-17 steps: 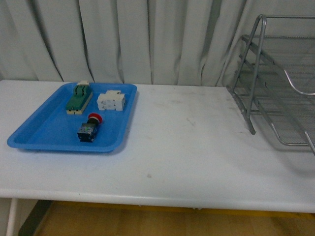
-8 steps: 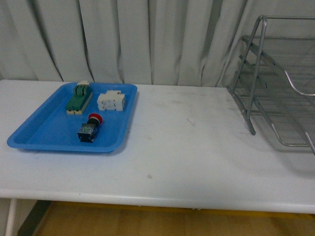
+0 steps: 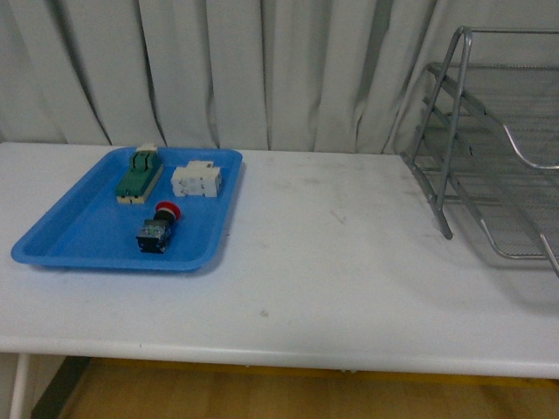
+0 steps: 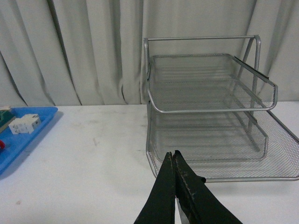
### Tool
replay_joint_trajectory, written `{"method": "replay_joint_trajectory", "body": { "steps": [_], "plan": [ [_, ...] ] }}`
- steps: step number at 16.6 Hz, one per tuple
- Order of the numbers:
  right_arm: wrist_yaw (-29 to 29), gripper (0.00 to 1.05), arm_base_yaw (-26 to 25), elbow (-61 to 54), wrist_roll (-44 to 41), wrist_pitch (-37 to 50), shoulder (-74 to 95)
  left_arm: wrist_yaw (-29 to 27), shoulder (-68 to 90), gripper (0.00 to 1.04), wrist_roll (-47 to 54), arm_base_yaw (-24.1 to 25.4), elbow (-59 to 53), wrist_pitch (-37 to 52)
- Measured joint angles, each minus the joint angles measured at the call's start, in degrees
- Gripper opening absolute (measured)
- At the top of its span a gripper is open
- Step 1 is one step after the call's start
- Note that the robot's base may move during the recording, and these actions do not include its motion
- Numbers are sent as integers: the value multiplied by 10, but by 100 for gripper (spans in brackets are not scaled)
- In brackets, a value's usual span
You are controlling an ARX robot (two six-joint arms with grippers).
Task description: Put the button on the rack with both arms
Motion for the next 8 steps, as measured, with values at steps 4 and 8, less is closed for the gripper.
{"method": "replay_joint_trajectory", "body": {
  "steps": [4, 8],
  "plan": [
    [68, 2, 80, 0, -1, -51, -53, 0, 0, 98, 0, 0, 0, 0],
    [78, 2, 76, 0, -2, -90, -89, 0, 0, 98, 0, 0, 0, 0]
  ]
}}
